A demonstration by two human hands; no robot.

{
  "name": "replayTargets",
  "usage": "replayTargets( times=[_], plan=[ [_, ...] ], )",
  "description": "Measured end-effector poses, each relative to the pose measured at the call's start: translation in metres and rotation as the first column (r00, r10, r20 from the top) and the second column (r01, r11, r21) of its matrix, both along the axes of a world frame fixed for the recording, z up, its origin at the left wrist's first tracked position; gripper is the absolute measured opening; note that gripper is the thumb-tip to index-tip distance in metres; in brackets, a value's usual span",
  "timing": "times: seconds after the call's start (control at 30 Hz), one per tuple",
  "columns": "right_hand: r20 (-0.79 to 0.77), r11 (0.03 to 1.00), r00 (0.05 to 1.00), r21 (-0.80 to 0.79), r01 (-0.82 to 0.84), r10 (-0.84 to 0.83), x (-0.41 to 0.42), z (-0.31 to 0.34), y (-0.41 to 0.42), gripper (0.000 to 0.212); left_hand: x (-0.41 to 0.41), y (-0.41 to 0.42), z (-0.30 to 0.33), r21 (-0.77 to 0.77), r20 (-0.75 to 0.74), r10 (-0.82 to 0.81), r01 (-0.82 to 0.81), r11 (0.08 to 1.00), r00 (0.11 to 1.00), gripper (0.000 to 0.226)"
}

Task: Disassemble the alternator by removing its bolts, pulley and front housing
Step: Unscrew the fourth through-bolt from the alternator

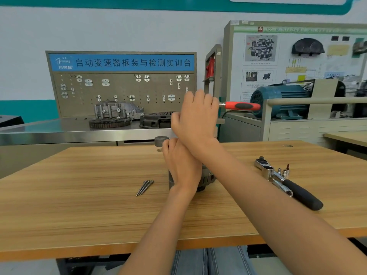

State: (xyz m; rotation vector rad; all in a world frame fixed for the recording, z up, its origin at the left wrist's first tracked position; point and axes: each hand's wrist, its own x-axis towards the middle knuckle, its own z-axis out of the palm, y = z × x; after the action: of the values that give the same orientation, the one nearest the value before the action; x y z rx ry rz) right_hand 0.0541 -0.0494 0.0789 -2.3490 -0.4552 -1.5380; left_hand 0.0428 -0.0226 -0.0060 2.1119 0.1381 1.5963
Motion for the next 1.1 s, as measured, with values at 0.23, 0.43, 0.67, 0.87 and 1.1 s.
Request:
replayTargets(
  times=[0.23, 0.43, 0.67, 0.87, 1.1],
  plan=[
    [0.031, 0.393, 0.525, 0.626, -0.673, 0.850, 0.003, 0.019, -0.003, 0.048, -0.005, -0.002, 0.004, -0.023, 0.010, -0.075, 0.076, 0.997, 0.997, 0.030],
    [0.208, -0.114, 0.124, 0.846, -0.521, 0.970, 0.005, 0.027, -0.007, 0.051, -0.004, 0.002, 0.003, -0.009, -0.028, -0.037, 0.037, 0.999, 0.999, 0.028],
    [0.045, 0.999, 0.998, 0.007, 0.052, -0.052, 0.000, -0.003, 0.005, 0.019, -0.003, 0.002, 0.003, 0.001, -0.010, -0.031, 0.031, 1.000, 0.999, 0.026],
    [-0.019, 0.436, 0.534, 0.603, -0.668, 0.845, 0.004, 0.017, -0.006, 0.041, -0.006, 0.000, 0.003, -0.054, 0.009, -0.111, 0.111, 0.992, 0.994, 0.026],
    [0.072, 0.049, 0.196, 0.833, -0.551, 0.978, 0.003, 0.028, -0.010, 0.052, -0.008, 0.003, 0.003, -0.051, -0.009, -0.091, 0.090, 0.995, 0.996, 0.023]
  ],
)
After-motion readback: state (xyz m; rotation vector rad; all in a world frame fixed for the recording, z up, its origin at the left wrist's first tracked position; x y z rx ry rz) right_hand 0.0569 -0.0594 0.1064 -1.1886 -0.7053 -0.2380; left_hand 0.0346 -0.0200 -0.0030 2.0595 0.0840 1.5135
